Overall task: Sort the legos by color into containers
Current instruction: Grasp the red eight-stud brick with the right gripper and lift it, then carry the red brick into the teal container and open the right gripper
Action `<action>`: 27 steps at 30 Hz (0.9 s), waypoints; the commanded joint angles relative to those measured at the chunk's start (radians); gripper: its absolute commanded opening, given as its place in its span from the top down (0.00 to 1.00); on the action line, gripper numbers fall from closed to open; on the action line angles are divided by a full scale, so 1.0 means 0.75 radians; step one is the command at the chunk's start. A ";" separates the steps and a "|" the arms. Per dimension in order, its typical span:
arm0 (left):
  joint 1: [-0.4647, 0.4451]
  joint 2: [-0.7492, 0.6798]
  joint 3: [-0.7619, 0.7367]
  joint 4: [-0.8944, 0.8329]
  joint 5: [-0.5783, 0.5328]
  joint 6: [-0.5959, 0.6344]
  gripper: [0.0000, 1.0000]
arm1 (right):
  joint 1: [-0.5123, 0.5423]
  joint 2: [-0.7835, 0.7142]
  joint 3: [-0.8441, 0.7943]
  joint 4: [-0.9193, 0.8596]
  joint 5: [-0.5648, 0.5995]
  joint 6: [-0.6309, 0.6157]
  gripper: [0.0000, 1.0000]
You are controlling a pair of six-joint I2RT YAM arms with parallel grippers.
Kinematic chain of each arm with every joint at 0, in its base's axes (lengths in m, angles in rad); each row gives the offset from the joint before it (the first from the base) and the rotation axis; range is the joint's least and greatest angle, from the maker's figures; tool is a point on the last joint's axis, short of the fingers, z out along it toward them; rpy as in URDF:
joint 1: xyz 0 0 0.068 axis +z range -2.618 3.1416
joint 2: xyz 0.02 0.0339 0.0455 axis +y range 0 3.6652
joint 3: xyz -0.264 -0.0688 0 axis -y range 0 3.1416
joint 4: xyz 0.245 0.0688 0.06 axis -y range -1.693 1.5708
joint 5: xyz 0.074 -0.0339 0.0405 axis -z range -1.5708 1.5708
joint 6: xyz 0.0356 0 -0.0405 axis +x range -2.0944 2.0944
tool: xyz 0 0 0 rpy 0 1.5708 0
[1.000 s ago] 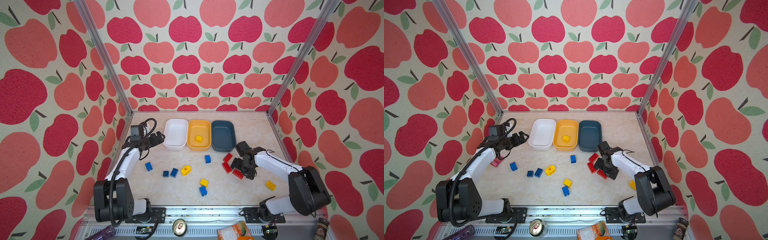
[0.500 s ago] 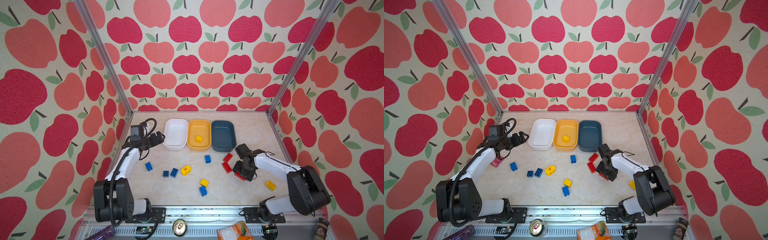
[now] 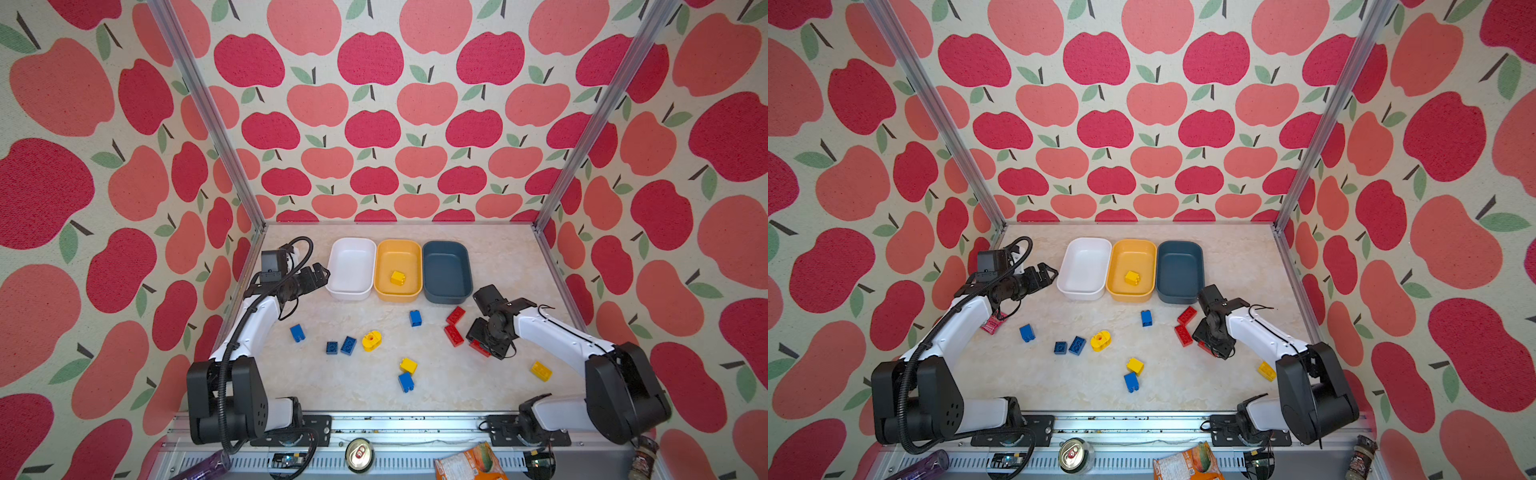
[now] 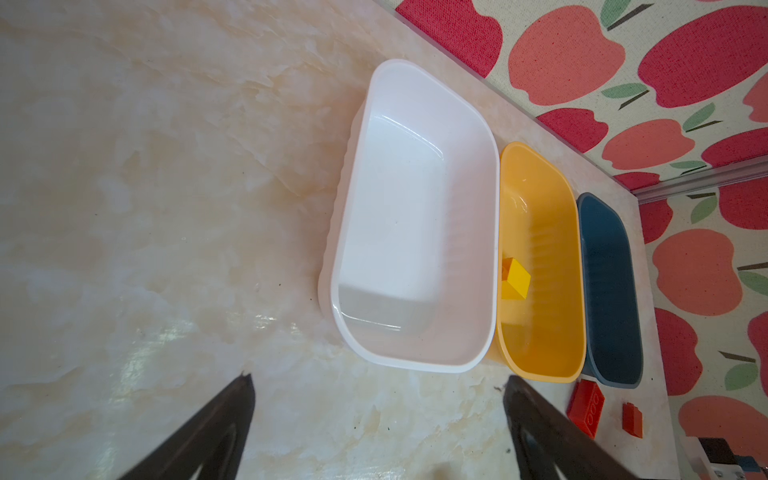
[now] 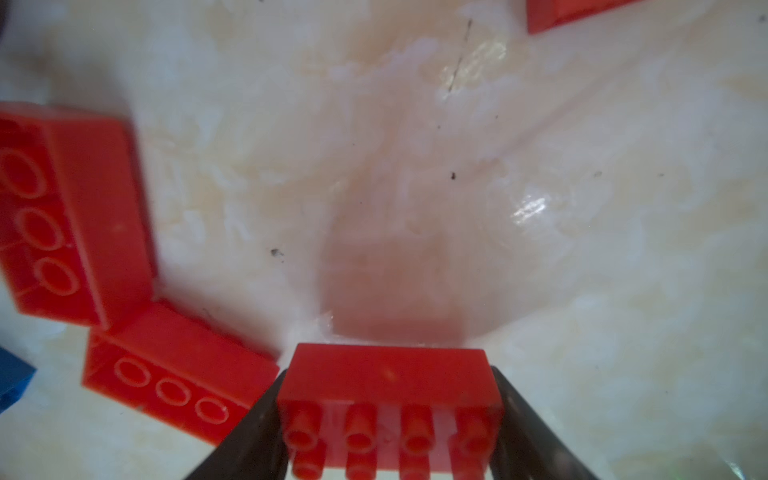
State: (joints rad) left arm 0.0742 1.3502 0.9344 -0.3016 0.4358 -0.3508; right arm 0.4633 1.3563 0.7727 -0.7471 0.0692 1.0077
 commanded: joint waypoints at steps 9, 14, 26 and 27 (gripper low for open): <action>-0.008 -0.076 -0.057 0.030 0.006 -0.035 0.04 | -0.001 0.080 0.474 -0.138 0.030 -0.296 0.42; -0.008 -0.104 -0.085 0.039 0.013 -0.047 0.04 | 0.006 0.239 0.685 -0.093 0.045 -0.427 0.42; -0.012 -0.142 -0.134 0.050 0.017 -0.064 0.04 | 0.036 0.678 1.065 -0.034 0.048 -0.596 0.42; -0.011 -0.143 -0.135 0.050 0.018 -0.065 0.04 | 0.040 0.710 1.091 -0.039 0.055 -0.606 0.42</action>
State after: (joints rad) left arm 0.0685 1.2629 0.8478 -0.2787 0.4385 -0.3851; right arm 0.4843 1.8355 1.5364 -0.7712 0.0940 0.6083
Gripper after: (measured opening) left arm 0.962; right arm 0.682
